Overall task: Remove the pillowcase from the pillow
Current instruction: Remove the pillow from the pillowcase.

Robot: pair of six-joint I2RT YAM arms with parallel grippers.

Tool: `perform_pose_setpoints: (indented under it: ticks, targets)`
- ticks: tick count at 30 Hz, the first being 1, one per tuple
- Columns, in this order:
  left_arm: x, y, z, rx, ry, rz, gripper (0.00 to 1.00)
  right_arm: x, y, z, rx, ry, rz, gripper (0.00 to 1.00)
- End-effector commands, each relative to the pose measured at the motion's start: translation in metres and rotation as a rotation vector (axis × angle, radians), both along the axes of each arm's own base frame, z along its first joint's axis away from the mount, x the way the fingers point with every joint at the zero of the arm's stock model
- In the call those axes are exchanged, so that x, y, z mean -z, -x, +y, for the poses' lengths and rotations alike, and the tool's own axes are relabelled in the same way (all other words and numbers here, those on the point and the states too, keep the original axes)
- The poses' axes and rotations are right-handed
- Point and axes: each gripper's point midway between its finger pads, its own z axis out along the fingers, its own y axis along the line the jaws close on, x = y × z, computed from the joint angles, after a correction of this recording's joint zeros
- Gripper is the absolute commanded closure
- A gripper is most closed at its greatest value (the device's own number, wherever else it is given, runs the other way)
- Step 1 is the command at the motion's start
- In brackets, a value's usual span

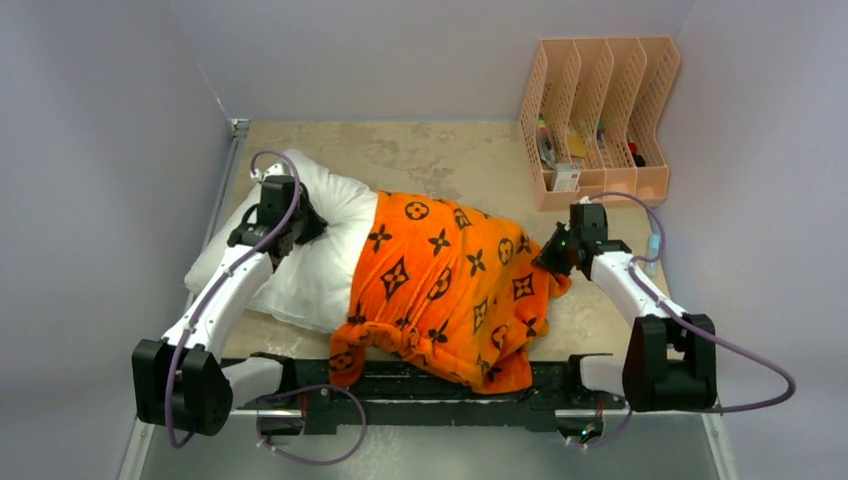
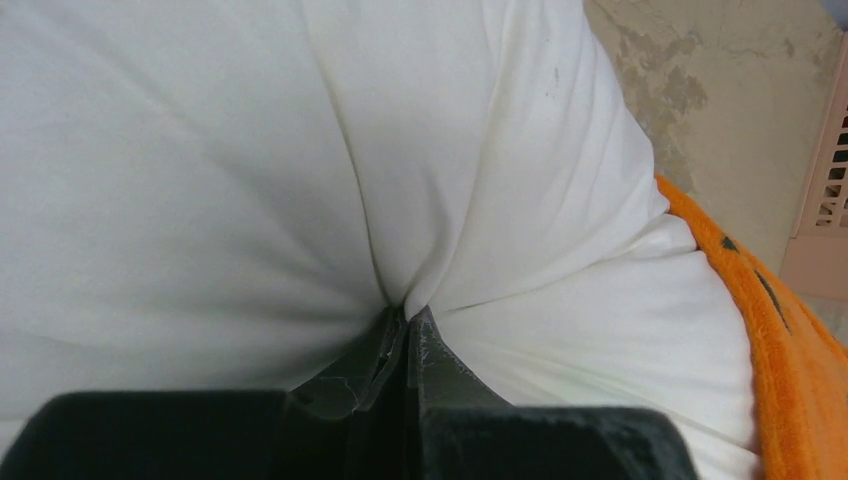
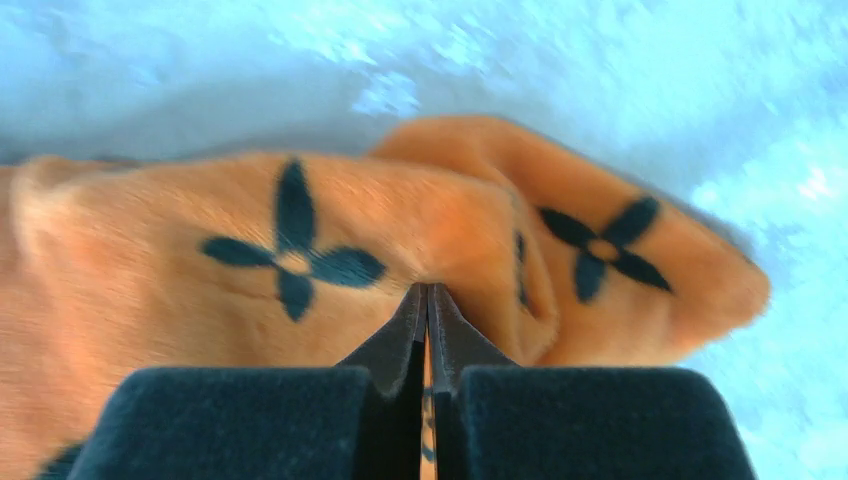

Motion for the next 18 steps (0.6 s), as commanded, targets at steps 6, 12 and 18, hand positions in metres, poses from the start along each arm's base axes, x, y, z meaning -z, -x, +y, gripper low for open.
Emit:
perform_pose_setpoints:
  ticks: [6,12,18]
  targets:
    - [0.057,0.066,0.039,-0.033,-0.183,0.294,1.00,-0.114,-0.002,0.012,-0.117,0.035,-0.246,0.45]
    - [0.052,0.066,0.040,-0.041,-0.183,0.274,1.00,-0.134,0.009,0.048,-0.235,-0.108,-0.257,0.15]
    - [0.050,0.066,0.041,-0.046,-0.184,0.265,1.00,-0.062,0.021,-0.046,0.210,0.204,-0.060,0.01]
